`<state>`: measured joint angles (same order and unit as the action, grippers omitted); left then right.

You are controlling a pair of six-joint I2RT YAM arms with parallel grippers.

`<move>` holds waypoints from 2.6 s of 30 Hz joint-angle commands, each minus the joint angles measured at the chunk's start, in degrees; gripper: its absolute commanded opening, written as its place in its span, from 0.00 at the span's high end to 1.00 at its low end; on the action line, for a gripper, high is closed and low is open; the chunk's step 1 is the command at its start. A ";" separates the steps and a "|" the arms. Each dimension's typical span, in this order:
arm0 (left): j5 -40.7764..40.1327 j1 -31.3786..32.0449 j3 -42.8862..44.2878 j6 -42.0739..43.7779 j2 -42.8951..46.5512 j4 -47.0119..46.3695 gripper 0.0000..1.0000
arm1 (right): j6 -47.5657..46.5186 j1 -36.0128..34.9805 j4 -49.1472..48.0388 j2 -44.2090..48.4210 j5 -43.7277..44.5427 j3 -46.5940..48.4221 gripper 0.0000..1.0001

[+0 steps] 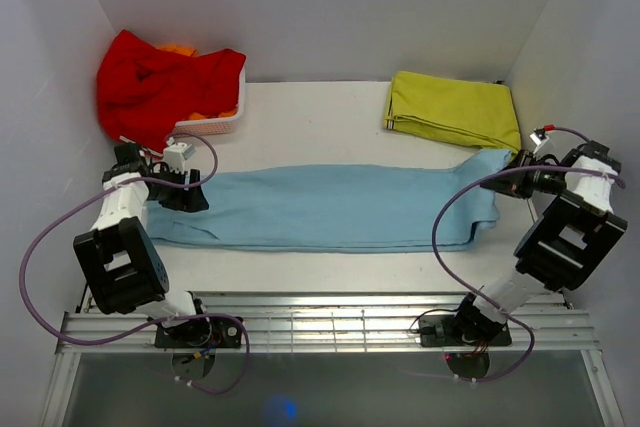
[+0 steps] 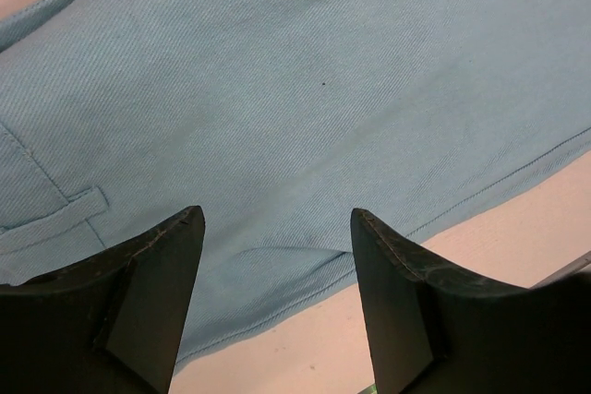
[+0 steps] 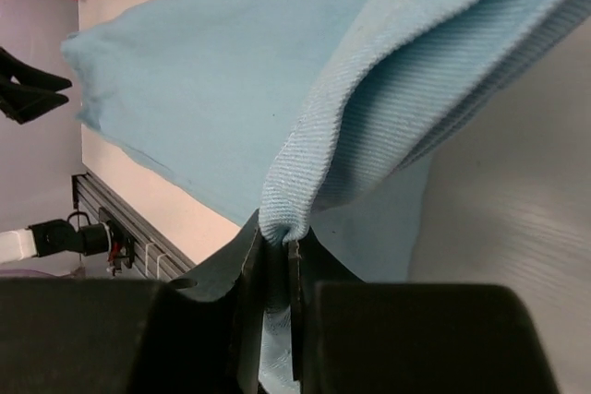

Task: Fold and stack the trousers
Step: Fold the trousers

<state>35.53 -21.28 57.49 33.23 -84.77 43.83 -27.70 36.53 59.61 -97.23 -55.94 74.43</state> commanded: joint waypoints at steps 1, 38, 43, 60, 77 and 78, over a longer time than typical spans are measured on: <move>0.95 -0.26 -1.07 0.43 2.07 -0.68 0.25 | 15.97 -2.78 -24.85 12.10 -2.95 -9.90 0.92; 1.21 -0.26 -5.73 -6.43 -8.74 -6.83 0.25 | 61.27 -66.67 -74.11 -6.12 19.20 -11.33 0.92; 1.03 -0.26 -6.25 -6.43 -8.92 -7.01 0.24 | 64.70 -70.10 -75.96 -8.23 21.92 -9.66 0.92; 1.12 -0.26 -7.05 -5.99 -9.27 -7.09 0.23 | 71.29 -75.03 -74.64 -15.53 22.90 -6.49 0.92; 1.12 -0.26 -7.13 -5.90 -9.19 -7.01 0.21 | 76.40 -77.67 -76.40 -19.04 21.32 -4.56 0.46; 1.47 -0.34 -7.05 -5.81 -8.92 -6.75 0.21 | 75.96 -77.58 -76.58 -19.31 20.88 -3.86 0.25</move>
<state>37.17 -21.65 52.12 26.94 -93.17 36.21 47.86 -39.92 -13.41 -115.26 -32.34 67.53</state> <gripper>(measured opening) 0.788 0.647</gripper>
